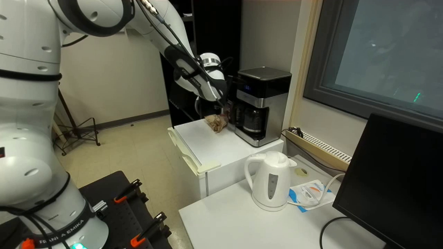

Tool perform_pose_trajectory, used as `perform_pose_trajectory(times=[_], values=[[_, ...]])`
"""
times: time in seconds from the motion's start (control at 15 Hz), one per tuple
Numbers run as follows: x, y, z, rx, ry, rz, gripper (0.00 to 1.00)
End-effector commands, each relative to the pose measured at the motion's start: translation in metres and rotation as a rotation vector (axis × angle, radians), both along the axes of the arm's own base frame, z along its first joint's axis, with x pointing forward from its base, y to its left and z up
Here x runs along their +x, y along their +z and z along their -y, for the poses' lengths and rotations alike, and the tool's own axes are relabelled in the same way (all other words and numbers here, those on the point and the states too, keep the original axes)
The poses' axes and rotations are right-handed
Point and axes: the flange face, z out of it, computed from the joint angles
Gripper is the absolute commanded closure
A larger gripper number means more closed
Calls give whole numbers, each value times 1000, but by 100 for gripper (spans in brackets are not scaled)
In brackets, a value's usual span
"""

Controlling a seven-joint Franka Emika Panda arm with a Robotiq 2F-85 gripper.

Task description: Press a button on the coffee machine

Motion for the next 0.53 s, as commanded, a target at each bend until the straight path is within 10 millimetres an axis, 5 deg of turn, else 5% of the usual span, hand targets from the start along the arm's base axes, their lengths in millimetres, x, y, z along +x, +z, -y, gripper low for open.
perform_pose_trajectory(times=[0.0, 0.47], values=[[-24, 11, 11, 90, 23, -131, 100], [-75, -21, 19, 172, -131, -291, 100]])
